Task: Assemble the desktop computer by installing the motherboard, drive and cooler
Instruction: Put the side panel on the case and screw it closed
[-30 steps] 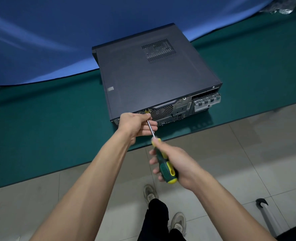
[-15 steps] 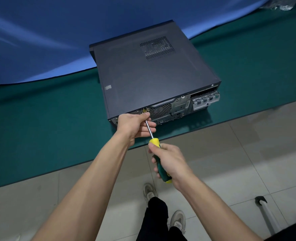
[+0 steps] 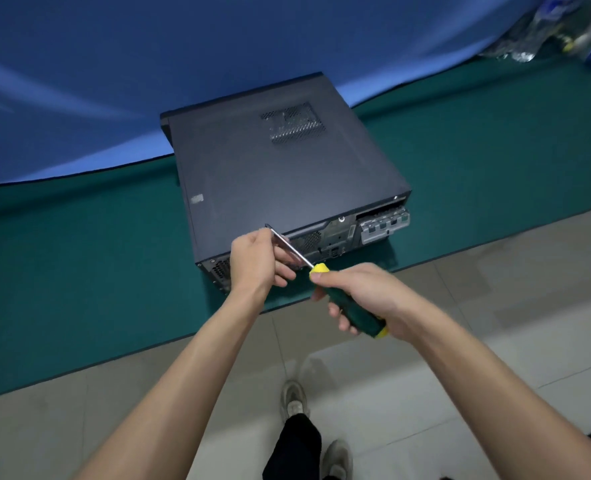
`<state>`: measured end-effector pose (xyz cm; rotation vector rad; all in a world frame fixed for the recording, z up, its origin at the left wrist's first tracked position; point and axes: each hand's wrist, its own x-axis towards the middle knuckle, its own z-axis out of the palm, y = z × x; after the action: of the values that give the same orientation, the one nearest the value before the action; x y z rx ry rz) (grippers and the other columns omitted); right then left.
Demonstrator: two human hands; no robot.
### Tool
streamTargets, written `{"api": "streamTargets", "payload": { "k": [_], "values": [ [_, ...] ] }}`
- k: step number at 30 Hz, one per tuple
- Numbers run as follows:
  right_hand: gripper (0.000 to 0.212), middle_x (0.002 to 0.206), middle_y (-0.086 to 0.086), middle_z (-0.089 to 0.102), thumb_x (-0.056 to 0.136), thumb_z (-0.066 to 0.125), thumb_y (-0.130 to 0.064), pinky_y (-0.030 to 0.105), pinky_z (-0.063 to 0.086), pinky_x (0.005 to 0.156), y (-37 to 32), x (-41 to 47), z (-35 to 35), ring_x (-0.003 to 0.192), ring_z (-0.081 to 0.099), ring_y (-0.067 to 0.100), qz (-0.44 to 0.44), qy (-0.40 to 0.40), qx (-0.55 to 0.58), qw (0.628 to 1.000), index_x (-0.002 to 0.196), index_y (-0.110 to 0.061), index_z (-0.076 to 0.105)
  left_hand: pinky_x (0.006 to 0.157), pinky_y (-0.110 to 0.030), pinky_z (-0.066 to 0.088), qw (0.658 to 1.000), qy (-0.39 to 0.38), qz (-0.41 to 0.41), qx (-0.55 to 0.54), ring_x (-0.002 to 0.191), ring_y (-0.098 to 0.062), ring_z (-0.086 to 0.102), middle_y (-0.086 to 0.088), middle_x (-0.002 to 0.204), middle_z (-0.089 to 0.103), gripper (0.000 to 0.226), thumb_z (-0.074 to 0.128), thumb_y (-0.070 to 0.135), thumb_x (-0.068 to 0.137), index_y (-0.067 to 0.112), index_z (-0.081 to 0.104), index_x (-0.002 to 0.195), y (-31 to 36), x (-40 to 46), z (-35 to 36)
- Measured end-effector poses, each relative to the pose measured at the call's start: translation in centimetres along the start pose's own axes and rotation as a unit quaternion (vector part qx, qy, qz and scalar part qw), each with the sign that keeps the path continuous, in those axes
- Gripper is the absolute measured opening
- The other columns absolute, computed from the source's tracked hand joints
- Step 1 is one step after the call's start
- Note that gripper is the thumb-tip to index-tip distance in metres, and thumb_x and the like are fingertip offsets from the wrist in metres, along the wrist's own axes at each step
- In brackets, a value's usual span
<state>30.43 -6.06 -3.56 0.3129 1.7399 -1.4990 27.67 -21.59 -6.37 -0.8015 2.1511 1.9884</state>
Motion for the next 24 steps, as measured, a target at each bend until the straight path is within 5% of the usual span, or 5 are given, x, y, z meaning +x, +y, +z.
{"api": "streamTargets", "payload": {
  "k": [8,11,16,19,24],
  "values": [
    [0.031,0.051,0.000,0.054,0.088,0.062,-0.038,0.020,0.036,0.042,-8.7,0.4,-5.2,0.039,0.048,0.017,-0.072,0.101,-0.111,0.986,0.075,-0.010,0.065,0.040,-0.021,0.039,0.995,-0.061,0.042,0.059,0.039,-0.018,0.052,-0.003,0.053,0.064,0.021,0.041,0.010,0.086,0.007,0.059,0.076,6.0,5.3,3.9],
    [0.036,0.052,0.000,0.056,0.088,0.059,-0.044,0.023,0.037,0.045,-11.2,0.8,-7.6,0.041,0.048,0.019,-0.099,0.144,-0.100,0.980,0.079,-0.011,0.067,0.064,-0.031,0.052,0.977,-0.021,0.092,0.193,0.065,-0.026,0.063,-0.002,0.070,0.070,0.020,0.045,0.019,0.084,0.016,0.063,0.076,7.7,8.3,5.4],
    [0.041,0.056,0.003,0.056,0.090,0.048,-0.044,0.025,0.040,0.049,-13.7,3.2,-12.4,0.045,0.050,0.021,-0.097,0.182,-0.052,0.977,0.084,-0.008,0.066,0.089,-0.035,0.039,0.905,0.024,0.190,0.379,0.111,-0.025,0.049,-0.002,0.114,0.061,0.025,0.048,0.022,0.087,0.019,0.060,0.109,9.2,14.1,8.6],
    [0.039,0.055,0.003,0.055,0.094,0.046,-0.040,0.023,0.039,0.045,-14.2,6.2,-15.5,0.043,0.048,0.020,-0.084,0.185,-0.027,0.979,0.082,-0.008,0.065,0.091,-0.034,0.032,0.854,0.061,0.235,0.460,0.106,-0.023,0.043,-0.005,0.113,0.054,0.022,0.046,0.023,0.090,0.014,0.060,0.104,9.0,17.6,10.8],
    [0.039,0.054,0.002,0.054,0.095,0.047,-0.039,0.023,0.036,0.044,-14.7,12.6,-19.9,0.042,0.047,0.019,-0.071,0.170,-0.028,0.983,0.083,-0.006,0.064,0.076,-0.034,0.035,0.821,0.158,0.218,0.503,0.086,-0.022,0.044,-0.006,0.094,0.054,0.018,0.043,0.024,0.089,0.011,0.057,0.089,9.0,20.2,13.4]
  ]
}}
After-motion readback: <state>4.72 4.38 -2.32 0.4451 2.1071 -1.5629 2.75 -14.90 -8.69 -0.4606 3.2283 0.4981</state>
